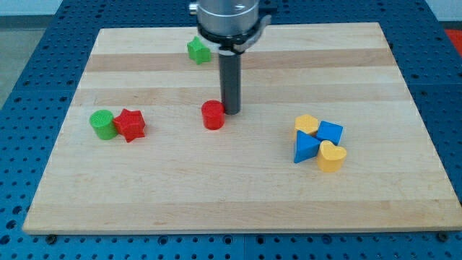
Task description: Push the red circle into red star
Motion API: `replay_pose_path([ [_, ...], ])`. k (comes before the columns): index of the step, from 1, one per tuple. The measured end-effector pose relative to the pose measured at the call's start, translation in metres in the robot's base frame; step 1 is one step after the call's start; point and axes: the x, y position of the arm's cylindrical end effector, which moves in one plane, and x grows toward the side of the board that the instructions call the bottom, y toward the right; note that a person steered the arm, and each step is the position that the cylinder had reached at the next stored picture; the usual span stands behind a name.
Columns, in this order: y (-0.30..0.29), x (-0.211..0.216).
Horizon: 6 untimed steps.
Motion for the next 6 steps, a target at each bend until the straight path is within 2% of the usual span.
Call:
replay_pose_path([
  [2, -0.058, 0.013],
  [3, -0.026, 0.02],
  [4, -0.01, 0.044],
  [5, -0.038, 0.054],
  [6, -0.073, 0.044],
])
